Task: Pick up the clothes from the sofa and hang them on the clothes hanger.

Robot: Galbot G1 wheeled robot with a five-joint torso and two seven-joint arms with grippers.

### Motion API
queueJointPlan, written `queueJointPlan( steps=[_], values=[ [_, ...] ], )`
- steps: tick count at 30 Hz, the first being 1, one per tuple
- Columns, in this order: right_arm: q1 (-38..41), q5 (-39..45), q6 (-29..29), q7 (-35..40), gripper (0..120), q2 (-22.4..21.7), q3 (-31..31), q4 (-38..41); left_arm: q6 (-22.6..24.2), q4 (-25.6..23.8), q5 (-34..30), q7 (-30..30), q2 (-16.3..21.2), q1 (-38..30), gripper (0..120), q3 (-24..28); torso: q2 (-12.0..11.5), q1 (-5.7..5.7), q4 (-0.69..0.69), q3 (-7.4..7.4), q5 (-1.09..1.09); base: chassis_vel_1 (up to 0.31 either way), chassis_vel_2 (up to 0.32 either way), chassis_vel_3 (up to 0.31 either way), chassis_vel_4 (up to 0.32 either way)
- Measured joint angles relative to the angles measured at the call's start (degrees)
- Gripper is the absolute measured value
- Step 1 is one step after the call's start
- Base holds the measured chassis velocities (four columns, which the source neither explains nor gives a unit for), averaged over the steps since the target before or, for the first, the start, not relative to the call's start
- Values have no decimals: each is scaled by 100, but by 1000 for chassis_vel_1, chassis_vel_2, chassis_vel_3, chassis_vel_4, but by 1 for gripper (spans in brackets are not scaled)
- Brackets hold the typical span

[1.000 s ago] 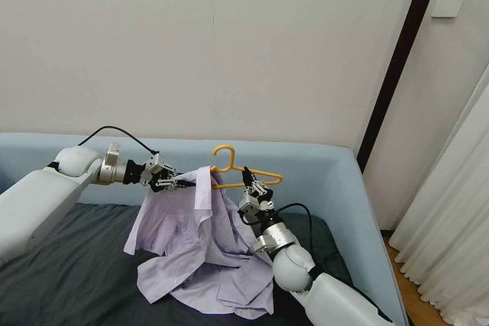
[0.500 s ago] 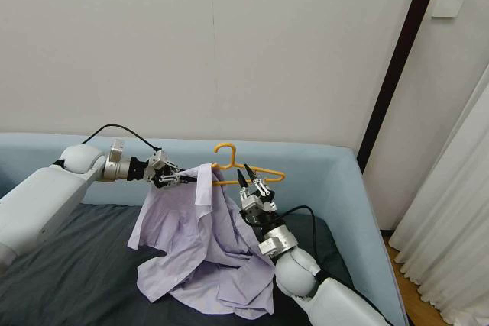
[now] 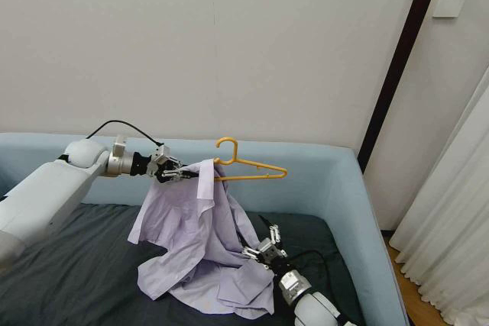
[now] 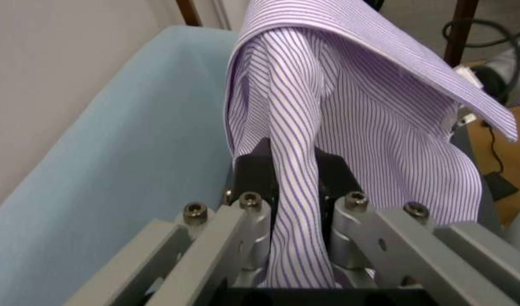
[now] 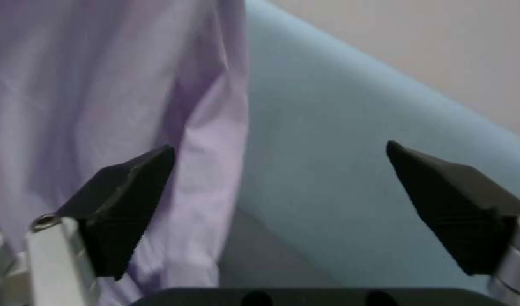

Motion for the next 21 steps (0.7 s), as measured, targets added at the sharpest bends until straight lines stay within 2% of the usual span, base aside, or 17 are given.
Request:
queueJointPlan(
  steps=[2, 3, 7, 13, 18, 21],
  values=[
    [72, -48, -21, 33, 100, 160, 137, -337, 0, -27, 4, 9, -25, -26, 7, 51, 0, 0, 1, 1, 2, 0, 0, 0, 0],
    [129, -141, -20, 61, 100, 242, 185, -496, -1, -48, 5, 1, -20, -26, 7, 56, 0, 0, 6, 1, -1, 0, 0, 0, 0],
    [176, -474, 24, 171, 100, 384, 208, -777, -42, -58, 9, -93, 28, 8, 7, 33, 0, 0, 11, 1, 1, 0, 0, 0, 0],
    [289, -1071, 337, 126, 100, 608, 41, -1232, -79, -23, 63, -127, 29, 155, 7, -92, 0, 0, 4, 0, -1, 0, 0, 0, 0],
    [530, -1730, 510, -7, 100, 936, 26, -1843, -79, 21, 77, -105, 46, 154, 7, -108, 1, 0, 7, 0, -1, 0, 0, 0, 0],
    [656, -1812, 521, -46, 100, 1085, 30, -2104, -78, 27, 75, -97, 65, 151, 7, -111, 1, 0, 6, 1, -2, 0, 0, 0, 0]
  ],
)
